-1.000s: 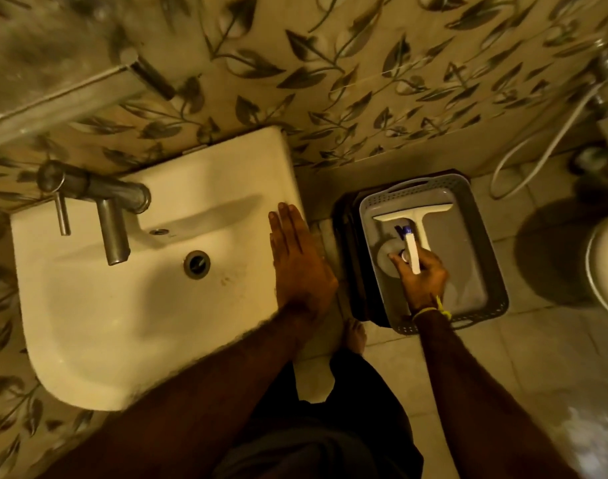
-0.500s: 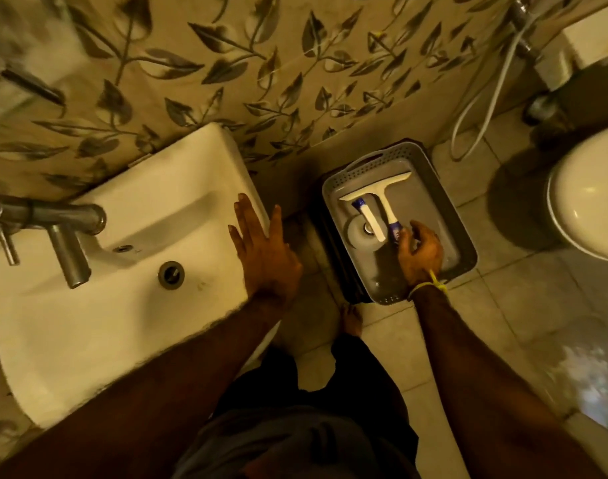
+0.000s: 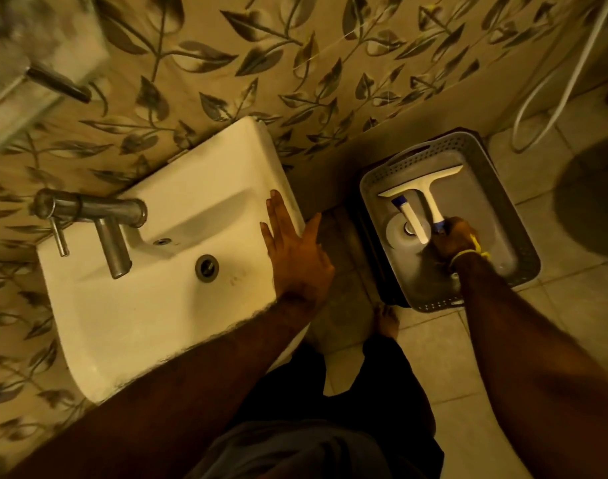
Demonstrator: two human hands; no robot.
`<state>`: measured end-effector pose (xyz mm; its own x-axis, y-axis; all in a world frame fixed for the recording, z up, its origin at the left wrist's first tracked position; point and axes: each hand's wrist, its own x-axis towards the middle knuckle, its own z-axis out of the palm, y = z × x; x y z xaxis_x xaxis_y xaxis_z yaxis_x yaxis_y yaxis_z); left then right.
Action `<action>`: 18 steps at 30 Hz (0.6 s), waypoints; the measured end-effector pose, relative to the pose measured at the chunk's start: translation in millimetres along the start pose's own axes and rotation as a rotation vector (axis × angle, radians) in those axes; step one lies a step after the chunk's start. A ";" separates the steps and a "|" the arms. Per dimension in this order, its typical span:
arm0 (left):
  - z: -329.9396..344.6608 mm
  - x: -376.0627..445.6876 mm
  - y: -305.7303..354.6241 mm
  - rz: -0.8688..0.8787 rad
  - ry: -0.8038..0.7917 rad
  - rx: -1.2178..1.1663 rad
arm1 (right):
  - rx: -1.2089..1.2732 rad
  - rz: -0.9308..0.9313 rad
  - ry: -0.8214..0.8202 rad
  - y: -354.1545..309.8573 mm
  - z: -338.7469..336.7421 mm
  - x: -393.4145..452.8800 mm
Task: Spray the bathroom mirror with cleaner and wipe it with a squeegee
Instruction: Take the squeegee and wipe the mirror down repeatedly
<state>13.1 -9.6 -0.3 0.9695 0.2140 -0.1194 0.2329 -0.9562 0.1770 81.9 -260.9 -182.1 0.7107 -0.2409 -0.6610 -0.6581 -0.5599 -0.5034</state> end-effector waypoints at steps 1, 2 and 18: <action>0.1 -0.1 -0.1 0.001 0.003 -0.001 | -0.006 -0.022 0.004 -2.0 -1.7 -1.7; 0.2 0.0 0.2 0.000 0.005 -0.001 | -0.002 -0.037 0.013 -4.8 -4.3 -4.4; 0.7 0.6 -3.0 0.040 0.004 -0.058 | 0.114 -0.177 0.449 -117.7 -113.1 -133.8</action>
<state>12.9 -6.7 -1.6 0.9784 0.1768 -0.1068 0.1978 -0.9509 0.2380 92.4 -252.4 28.6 0.8346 -0.4817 -0.2674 -0.5227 -0.5390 -0.6605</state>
